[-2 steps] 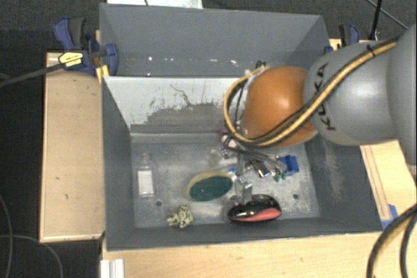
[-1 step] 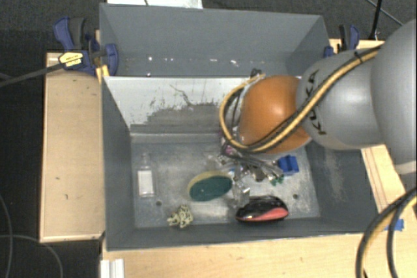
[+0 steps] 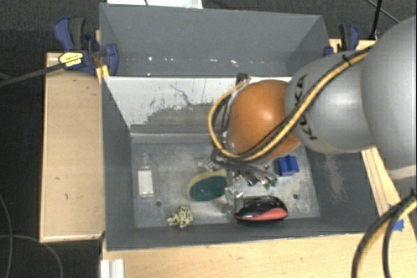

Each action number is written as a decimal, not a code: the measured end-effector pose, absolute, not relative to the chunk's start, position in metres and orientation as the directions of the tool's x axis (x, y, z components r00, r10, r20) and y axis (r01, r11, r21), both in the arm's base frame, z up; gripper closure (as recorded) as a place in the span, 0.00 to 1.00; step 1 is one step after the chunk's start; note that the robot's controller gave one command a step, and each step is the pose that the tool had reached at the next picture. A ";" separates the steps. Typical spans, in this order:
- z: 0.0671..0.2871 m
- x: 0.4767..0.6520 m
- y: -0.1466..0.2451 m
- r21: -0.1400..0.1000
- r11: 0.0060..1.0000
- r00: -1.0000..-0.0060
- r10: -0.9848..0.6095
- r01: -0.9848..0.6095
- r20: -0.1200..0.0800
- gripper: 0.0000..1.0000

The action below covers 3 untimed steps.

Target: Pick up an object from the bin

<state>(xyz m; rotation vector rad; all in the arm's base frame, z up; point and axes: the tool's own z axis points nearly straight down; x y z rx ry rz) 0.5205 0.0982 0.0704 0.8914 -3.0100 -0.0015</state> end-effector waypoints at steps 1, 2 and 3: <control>0.070 0.520 0.097 0.002 0.842 -0.842 -0.540 -0.540 0.003 1.00; 0.080 0.521 0.097 0.000 0.846 -0.846 -0.534 -0.534 -0.004 1.00; 0.112 0.522 0.098 -0.001 0.849 -0.849 -0.528 -0.528 -0.005 1.00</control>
Offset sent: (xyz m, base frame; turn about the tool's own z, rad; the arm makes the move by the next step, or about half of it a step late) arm 0.0000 0.0000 0.0000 0.0000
